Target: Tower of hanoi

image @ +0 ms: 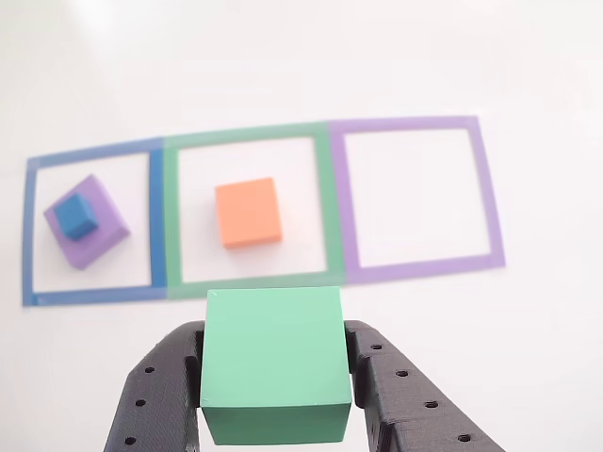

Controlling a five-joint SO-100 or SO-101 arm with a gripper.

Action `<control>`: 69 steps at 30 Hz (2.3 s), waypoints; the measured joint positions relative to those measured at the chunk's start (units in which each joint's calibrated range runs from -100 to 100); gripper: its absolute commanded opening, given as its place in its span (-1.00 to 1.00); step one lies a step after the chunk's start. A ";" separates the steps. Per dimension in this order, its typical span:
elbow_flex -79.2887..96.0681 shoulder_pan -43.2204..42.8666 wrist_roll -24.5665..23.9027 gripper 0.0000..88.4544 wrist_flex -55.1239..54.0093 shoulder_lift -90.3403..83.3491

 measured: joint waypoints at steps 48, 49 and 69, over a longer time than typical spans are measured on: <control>81.20 19.16 0.00 -0.90 -116.77 19.76; 81.20 19.16 0.00 -0.90 -119.74 22.03; 67.97 18.50 0.00 -0.87 -147.03 57.66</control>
